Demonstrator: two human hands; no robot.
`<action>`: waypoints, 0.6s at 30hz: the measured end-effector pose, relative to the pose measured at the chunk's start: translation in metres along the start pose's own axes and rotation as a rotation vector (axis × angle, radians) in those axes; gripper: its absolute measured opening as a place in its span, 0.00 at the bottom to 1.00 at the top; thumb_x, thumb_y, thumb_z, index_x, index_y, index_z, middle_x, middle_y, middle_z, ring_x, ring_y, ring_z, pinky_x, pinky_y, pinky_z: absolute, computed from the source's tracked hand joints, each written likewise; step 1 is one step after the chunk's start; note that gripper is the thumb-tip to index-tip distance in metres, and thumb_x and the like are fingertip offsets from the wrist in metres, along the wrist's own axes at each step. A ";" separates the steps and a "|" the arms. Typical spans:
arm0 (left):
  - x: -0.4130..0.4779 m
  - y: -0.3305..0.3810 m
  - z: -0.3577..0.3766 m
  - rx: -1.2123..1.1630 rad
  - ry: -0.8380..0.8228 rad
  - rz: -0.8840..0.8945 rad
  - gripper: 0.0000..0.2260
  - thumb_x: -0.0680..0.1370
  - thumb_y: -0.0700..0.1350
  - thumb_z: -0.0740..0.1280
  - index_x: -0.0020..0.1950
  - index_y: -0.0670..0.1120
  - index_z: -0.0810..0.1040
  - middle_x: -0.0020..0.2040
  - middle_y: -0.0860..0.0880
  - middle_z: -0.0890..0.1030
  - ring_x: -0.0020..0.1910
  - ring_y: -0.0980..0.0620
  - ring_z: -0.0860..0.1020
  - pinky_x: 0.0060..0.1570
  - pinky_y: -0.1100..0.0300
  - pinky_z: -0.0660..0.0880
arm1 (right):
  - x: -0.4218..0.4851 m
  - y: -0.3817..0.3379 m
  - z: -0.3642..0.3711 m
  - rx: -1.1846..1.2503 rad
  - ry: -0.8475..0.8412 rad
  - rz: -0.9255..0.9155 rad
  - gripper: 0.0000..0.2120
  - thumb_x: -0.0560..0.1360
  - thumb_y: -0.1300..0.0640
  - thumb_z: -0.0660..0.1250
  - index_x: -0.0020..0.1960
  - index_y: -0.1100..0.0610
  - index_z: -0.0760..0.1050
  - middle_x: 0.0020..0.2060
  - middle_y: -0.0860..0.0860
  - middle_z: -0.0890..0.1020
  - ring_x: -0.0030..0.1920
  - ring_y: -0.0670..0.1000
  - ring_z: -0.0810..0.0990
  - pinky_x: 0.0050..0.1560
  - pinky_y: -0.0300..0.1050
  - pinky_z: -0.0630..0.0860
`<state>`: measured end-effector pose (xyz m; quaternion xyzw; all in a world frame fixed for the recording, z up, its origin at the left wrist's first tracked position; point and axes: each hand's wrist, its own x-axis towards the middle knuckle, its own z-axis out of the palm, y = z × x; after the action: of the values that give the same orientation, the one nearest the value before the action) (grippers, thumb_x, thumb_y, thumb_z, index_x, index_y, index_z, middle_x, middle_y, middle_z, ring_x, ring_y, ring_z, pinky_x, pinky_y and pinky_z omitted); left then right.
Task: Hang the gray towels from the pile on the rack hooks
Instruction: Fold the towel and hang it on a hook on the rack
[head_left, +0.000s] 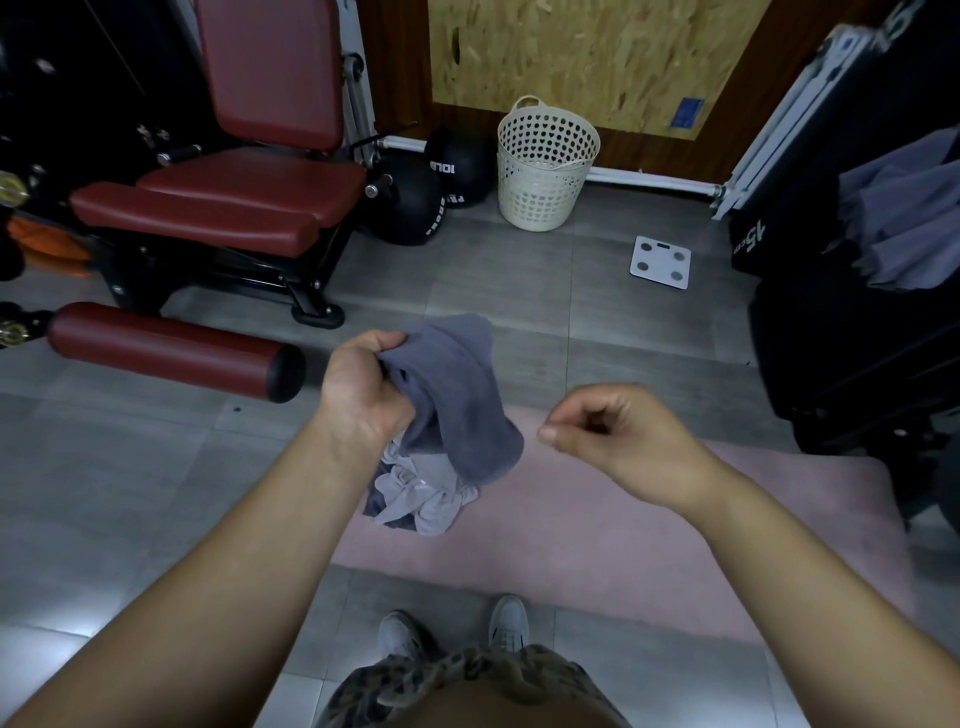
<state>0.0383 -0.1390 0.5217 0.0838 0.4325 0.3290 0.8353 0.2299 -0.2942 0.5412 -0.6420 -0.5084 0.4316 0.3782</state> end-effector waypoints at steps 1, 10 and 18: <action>-0.002 -0.002 0.000 0.026 -0.029 -0.002 0.13 0.78 0.40 0.57 0.51 0.34 0.78 0.46 0.38 0.83 0.45 0.41 0.83 0.57 0.48 0.78 | 0.005 0.002 -0.001 0.033 0.082 0.016 0.06 0.75 0.62 0.73 0.40 0.56 0.81 0.33 0.47 0.82 0.36 0.45 0.79 0.42 0.44 0.78; -0.019 -0.007 -0.005 0.231 -0.330 -0.062 0.19 0.70 0.40 0.56 0.44 0.38 0.86 0.45 0.41 0.85 0.44 0.43 0.85 0.47 0.51 0.82 | 0.042 0.029 -0.017 0.373 0.305 0.462 0.21 0.74 0.35 0.67 0.58 0.49 0.79 0.56 0.45 0.83 0.62 0.50 0.78 0.67 0.51 0.71; -0.015 -0.005 -0.020 0.434 -0.273 -0.142 0.12 0.74 0.42 0.66 0.49 0.38 0.86 0.49 0.41 0.85 0.48 0.44 0.85 0.49 0.52 0.82 | 0.037 0.038 -0.024 0.645 0.307 0.303 0.09 0.77 0.55 0.70 0.50 0.62 0.82 0.47 0.58 0.86 0.49 0.54 0.84 0.54 0.49 0.80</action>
<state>0.0186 -0.1553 0.5171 0.2740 0.3811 0.1545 0.8694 0.2688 -0.2670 0.5081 -0.6148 -0.1836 0.5193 0.5645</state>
